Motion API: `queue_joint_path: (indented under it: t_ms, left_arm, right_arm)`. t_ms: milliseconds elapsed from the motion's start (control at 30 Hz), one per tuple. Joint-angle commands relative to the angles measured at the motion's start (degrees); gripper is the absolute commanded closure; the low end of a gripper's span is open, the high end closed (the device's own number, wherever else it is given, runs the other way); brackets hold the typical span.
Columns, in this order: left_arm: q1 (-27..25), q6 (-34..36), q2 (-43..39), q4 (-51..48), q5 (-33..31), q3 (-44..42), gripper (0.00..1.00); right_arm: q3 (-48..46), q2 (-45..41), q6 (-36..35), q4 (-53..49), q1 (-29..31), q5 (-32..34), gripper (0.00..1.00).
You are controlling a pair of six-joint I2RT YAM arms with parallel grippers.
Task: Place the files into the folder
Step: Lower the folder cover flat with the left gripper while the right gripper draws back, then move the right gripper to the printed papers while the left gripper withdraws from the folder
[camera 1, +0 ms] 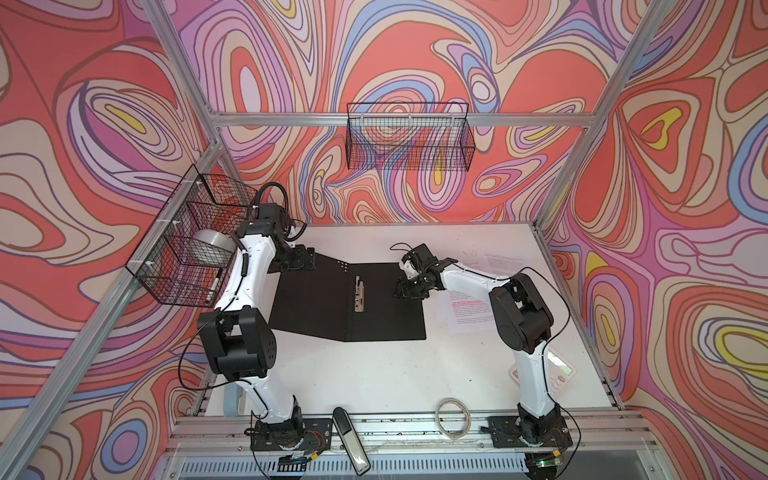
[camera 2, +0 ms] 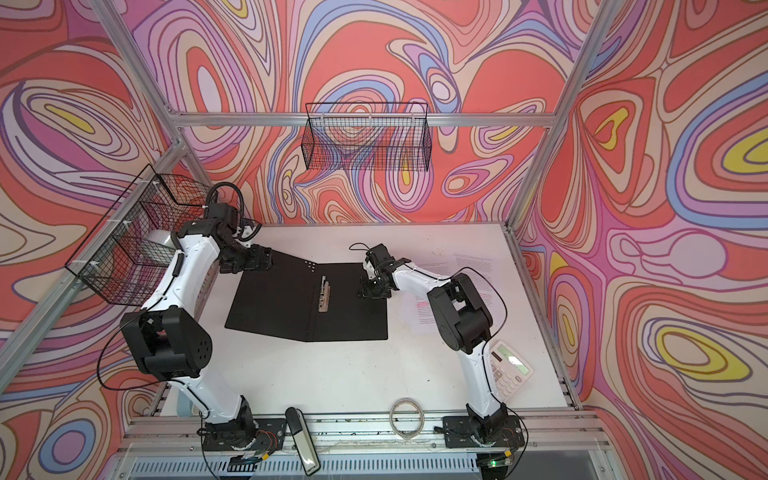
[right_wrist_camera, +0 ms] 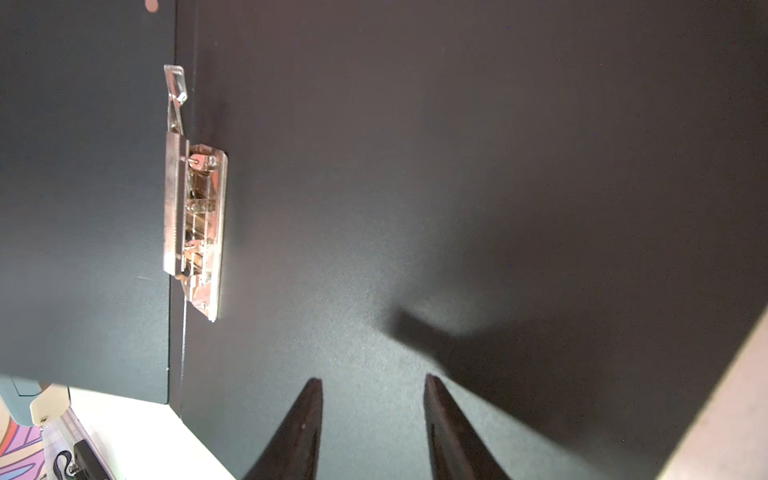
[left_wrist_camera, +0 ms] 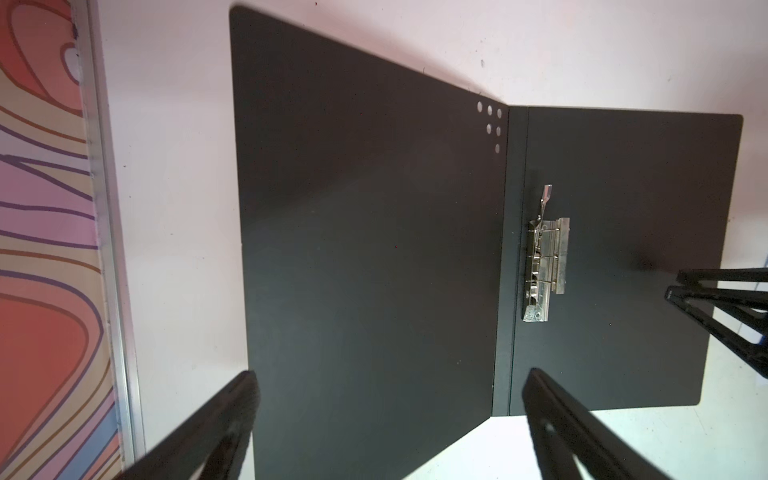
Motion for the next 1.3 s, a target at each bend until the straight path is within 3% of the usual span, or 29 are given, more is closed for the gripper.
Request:
queue_joint_path:
  t_ms: [0,300,467,667,867,1000,1267]
  left_arm:
    - [0.07,1.30,-0.55,-1.63,-0.53,1.51,0.00]
    - [-0.27,2.32,-1.32,-3.76,5.43,3.21,0.00]
    - [-3.05,4.28,-3.29,-4.23,8.84,2.39,0.00]
    - [-9.86,4.80,-6.09,-3.57,10.91,-0.11,0.00]
    - [-16.21,5.87,-5.65,-4.29,14.34,-0.75,0.00]
    - [-18.18,5.21,-5.22,-3.69,16.62,-2.59,0.00]
    - [-19.41,4.78,-5.86,-1.42,21.03,-8.36,0.00]
  right_arm:
    - [1.53,-1.94,-0.84,-0.75,0.18,1.15,0.57]
    - [2.38,-4.81,-1.83,-2.23,0.18,7.13,0.54]
    - [3.28,-10.51,-5.10,-7.71,-0.32,18.14,0.50]
    - [-1.60,-20.20,-6.63,-13.21,-5.46,27.18,0.28]
    - [-11.29,-30.08,-7.29,-14.80,-19.77,23.66,0.19]
    - [-13.42,-29.58,-8.85,-16.39,-29.85,18.30,0.18]
    - [-15.03,-22.52,-11.21,-14.99,-37.07,18.36,0.16]
